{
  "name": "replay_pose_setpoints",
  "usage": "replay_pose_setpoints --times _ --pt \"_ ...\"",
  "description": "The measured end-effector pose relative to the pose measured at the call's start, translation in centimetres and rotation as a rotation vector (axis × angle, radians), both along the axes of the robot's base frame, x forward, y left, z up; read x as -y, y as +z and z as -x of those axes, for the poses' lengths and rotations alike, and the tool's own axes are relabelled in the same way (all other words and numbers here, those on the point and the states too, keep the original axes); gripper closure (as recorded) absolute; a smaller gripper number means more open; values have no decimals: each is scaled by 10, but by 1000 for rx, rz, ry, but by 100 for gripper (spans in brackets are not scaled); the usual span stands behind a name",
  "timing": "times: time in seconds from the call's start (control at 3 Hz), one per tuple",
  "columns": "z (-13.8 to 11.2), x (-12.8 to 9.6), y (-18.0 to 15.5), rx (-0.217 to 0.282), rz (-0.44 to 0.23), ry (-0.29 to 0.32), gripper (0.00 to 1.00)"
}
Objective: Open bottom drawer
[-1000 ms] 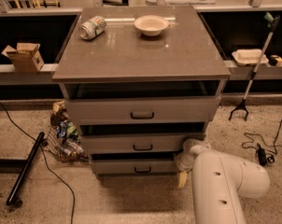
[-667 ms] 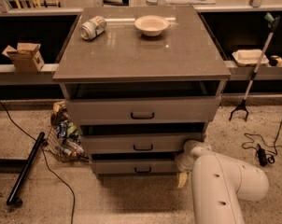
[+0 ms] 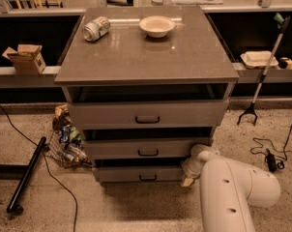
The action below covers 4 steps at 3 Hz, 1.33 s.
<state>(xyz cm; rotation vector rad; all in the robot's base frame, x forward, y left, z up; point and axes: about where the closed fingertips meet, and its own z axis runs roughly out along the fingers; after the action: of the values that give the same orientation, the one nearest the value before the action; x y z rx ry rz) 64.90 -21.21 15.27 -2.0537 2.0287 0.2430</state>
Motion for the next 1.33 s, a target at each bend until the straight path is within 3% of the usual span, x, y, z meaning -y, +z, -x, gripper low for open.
replay_pose_setpoints --times 0.33,0.67,1.0,1.33 --pt "-1 0 3 0 0 0 72" --pt "10 -4 14 34 -15 -12 95" --pt "13 -5 14 40 -17 -12 0" --pt "13 -5 14 40 -17 -12 0"
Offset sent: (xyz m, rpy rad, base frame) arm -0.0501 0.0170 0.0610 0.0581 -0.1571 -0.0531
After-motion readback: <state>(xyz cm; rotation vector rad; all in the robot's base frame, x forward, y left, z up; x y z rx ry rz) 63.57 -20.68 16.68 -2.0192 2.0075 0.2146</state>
